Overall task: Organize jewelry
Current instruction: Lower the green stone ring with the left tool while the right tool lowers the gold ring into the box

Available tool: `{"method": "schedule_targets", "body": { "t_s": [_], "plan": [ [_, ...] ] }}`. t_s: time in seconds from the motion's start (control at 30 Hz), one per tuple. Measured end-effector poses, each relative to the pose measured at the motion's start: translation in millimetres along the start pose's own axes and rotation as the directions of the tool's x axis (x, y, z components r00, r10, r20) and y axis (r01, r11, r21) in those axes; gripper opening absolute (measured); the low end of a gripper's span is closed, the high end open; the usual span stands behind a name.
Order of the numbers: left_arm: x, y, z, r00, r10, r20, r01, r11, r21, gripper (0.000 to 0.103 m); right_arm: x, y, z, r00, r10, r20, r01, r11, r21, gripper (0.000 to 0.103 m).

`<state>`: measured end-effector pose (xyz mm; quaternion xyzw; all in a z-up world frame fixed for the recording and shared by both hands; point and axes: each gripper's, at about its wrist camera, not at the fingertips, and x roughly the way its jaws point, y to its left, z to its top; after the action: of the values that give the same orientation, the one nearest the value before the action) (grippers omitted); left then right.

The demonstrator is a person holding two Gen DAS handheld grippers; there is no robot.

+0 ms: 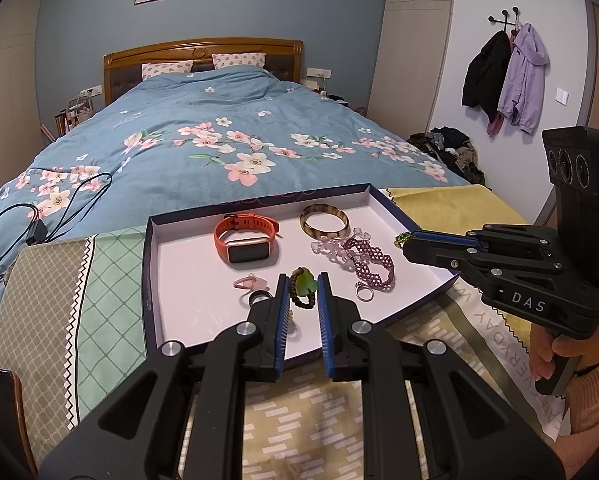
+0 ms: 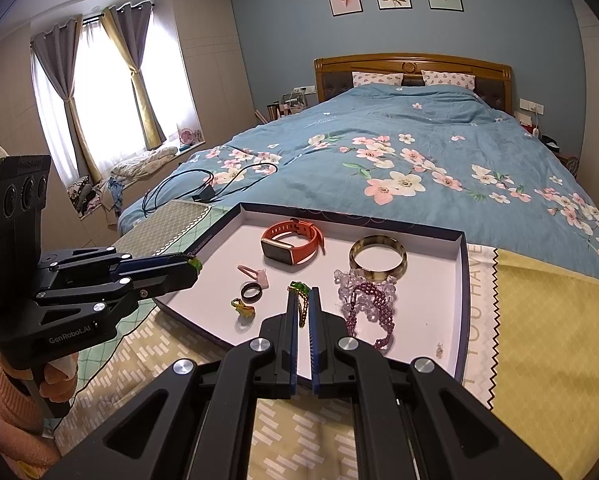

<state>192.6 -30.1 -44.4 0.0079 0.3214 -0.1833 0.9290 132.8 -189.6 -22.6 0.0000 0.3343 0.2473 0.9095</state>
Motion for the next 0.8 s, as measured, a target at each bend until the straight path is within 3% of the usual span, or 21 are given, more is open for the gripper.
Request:
{"method": "schedule_targets", "body": {
  "t_s": [0.8],
  "plan": [
    [2.9,4.3,1.3,1.0,0.009,-0.003,-0.009,1.0,-0.002,0.014,7.9,-3.5,3.1,1.0,0.0,-0.004,0.0,1.0,0.009,0.004]
  ]
}}
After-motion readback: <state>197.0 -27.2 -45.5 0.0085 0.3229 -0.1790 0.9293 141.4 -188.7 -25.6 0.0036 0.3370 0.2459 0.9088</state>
